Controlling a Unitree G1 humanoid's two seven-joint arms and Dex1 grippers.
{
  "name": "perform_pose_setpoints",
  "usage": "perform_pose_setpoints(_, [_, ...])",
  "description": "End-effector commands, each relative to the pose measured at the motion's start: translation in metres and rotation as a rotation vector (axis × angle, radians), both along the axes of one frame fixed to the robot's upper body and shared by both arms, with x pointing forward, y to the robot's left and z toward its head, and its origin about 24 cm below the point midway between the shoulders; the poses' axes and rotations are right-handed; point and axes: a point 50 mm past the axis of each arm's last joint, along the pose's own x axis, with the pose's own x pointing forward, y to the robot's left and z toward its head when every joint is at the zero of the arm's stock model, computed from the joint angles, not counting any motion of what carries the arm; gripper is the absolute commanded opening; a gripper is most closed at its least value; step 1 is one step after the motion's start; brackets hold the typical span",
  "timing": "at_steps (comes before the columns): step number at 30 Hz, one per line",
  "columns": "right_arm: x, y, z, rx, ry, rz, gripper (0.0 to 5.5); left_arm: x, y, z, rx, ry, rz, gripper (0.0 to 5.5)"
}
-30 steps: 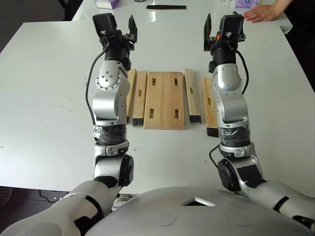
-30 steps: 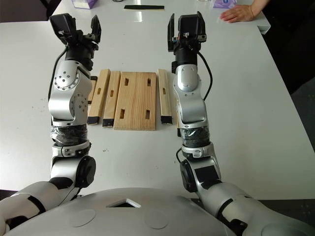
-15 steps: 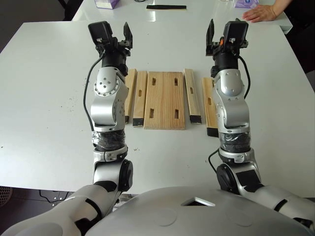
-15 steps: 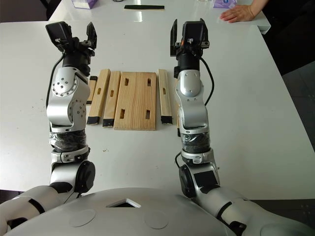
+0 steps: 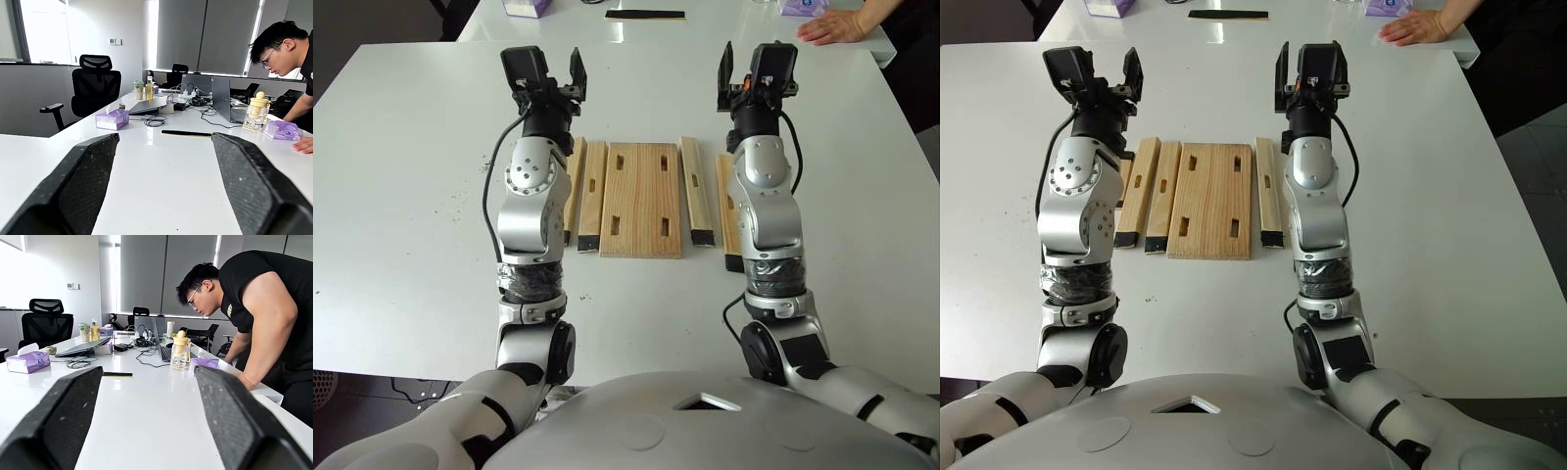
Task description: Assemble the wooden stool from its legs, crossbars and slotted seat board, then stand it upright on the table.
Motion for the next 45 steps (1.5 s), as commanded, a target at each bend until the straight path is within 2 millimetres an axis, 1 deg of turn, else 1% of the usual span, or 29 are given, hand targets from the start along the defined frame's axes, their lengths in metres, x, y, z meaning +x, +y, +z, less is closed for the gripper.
perform_pose_setpoints(1, [0.001, 0.003, 0.004, -0.02, -0.017, -0.002, 3.47, 0.001, 0.002, -0.001, 0.021, 0.004, 0.014, 3.51])
perform_pose_setpoints(14, [0.001, 0.008, 0.006, 0.031, -0.024, 0.036, 3.47, 0.002, 0.002, -0.003, 0.04, 0.006, 0.007, 3.51])
perform_pose_setpoints(28, [0.005, 0.008, 0.01, 0.004, -0.042, 0.06, 3.47, 0.002, -0.001, -0.003, 0.029, -0.003, 0.024, 3.51])
perform_pose_setpoints(34, [0.006, 0.011, 0.012, 0.036, -0.045, 0.062, 3.47, 0.001, -0.001, -0.005, 0.01, 0.005, 0.031, 3.51])
perform_pose_setpoints(39, [0.004, 0.016, 0.012, 0.033, -0.051, 0.086, 3.47, 0.003, -0.003, -0.008, -0.04, 0.042, 0.012, 3.51])
perform_pose_setpoints(43, [0.0, 0.017, 0.007, -0.01, -0.029, 0.061, 3.47, 0.005, 0.004, -0.005, -0.039, 0.057, -0.017, 3.51])
perform_pose_setpoints(44, [-0.001, 0.017, 0.004, -0.021, -0.019, 0.055, 3.47, 0.005, 0.008, -0.006, -0.054, 0.071, -0.027, 3.51])
perform_pose_setpoints(45, [-0.003, 0.018, 0.003, -0.031, -0.018, 0.06, 3.47, 0.006, 0.017, -0.007, -0.065, 0.094, -0.033, 3.51])
